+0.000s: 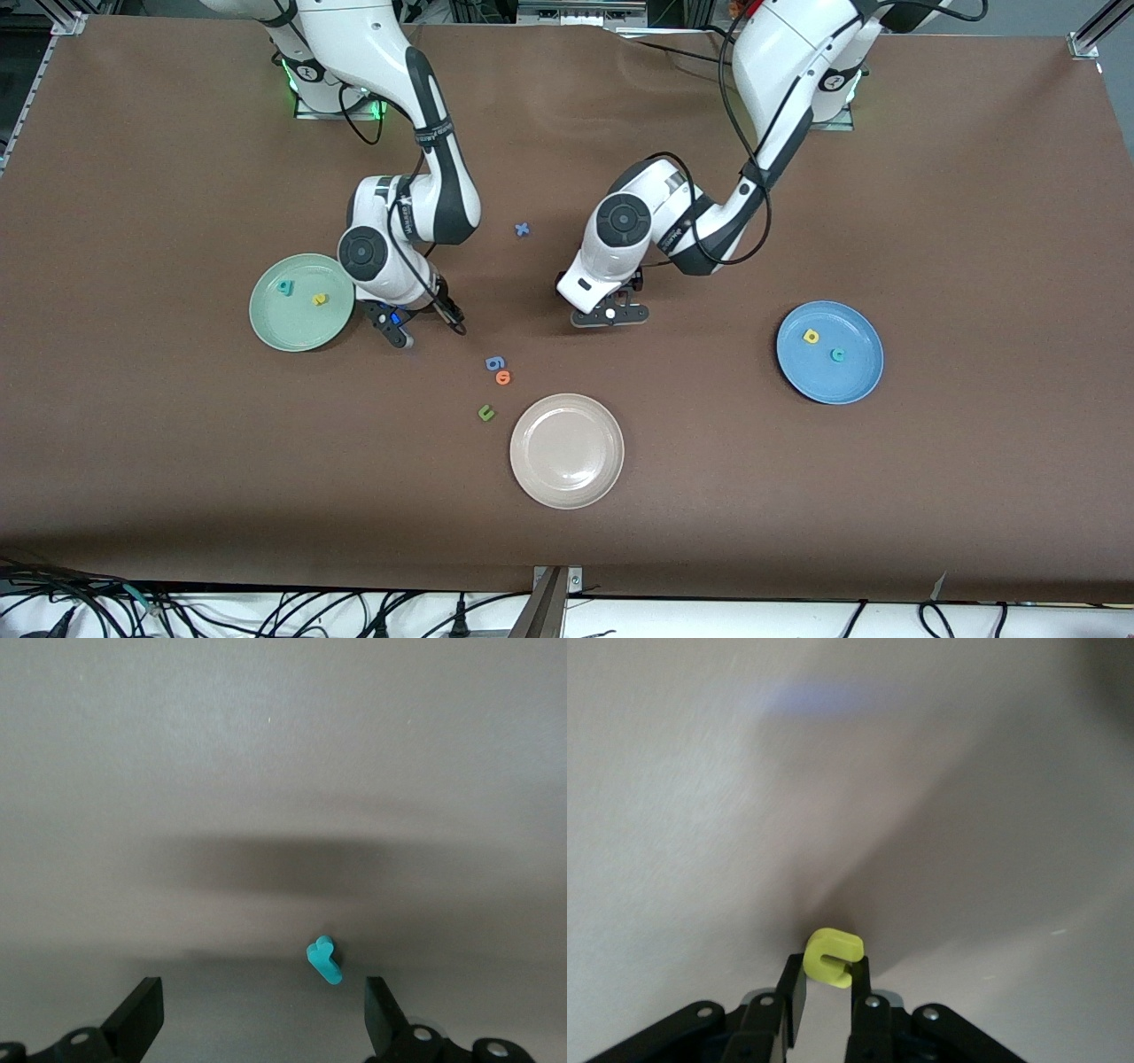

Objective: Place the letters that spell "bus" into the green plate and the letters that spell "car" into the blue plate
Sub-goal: 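Place the yellow u on the green plate with the right gripper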

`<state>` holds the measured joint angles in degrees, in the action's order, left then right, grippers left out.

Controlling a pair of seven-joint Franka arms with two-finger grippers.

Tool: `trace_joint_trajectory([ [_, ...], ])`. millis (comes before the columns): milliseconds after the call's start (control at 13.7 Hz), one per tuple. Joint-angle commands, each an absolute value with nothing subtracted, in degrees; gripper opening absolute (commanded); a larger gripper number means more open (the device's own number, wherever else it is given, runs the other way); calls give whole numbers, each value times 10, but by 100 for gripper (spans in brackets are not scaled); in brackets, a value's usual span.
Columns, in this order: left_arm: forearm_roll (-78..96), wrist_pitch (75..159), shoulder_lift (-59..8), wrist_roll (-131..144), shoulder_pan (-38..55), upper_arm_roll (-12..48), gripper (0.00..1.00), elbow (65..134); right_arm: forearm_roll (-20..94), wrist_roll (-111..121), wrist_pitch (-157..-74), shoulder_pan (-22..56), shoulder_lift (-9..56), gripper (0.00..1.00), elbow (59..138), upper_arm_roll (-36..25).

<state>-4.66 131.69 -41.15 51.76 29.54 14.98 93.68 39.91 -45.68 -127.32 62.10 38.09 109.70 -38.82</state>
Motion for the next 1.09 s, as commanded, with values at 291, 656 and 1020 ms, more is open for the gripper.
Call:
trace_joint_trajectory([
  [291,-64,1349,-444,562,322,138,89,916,321,-319,-1114,627,331,10,1095,-508],
  [656,-65,1348,-460,569,329,137,74,900,320,-138,-1083,624,351,10,1145,-601],
  [1020,-64,1347,-464,569,332,136,61,898,322,-34,-1168,591,388,10,1182,-608],
])
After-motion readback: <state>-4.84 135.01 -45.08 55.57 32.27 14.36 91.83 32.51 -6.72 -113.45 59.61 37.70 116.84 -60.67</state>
